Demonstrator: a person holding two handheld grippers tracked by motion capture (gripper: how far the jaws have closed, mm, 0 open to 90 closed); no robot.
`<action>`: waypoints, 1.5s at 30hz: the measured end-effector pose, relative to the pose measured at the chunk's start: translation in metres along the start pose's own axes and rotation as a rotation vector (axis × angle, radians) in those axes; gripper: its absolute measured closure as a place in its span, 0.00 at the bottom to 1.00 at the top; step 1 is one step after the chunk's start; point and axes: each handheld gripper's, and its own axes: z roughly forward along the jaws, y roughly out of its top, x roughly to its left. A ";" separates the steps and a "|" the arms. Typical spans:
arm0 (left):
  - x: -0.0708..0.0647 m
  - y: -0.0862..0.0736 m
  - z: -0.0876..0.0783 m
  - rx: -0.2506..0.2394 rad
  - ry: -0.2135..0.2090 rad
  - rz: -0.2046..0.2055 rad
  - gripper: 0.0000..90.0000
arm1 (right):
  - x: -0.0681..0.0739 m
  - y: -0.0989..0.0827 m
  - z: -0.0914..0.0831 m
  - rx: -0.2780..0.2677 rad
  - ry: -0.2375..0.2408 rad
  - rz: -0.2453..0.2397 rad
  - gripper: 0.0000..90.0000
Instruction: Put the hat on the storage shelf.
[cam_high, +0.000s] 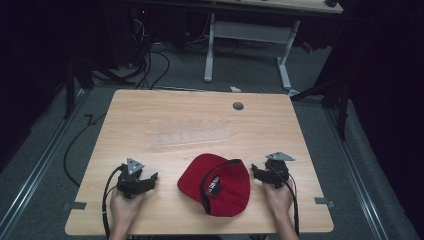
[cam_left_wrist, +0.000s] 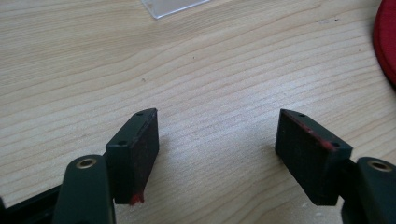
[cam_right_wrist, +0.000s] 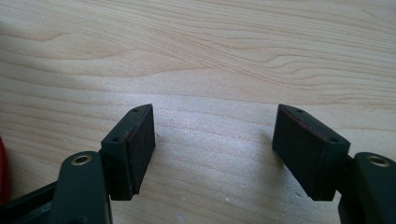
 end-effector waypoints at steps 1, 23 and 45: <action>0.000 0.000 0.000 0.000 0.000 0.000 0.34 | 0.000 0.000 0.000 0.000 -0.001 0.000 0.33; 0.000 0.000 0.000 0.004 -0.003 0.001 0.32 | 0.002 0.001 0.000 0.007 0.004 -0.010 0.35; -0.001 0.000 0.000 0.008 -0.009 0.002 0.32 | 0.006 -0.002 -0.039 -0.082 0.161 -0.007 0.50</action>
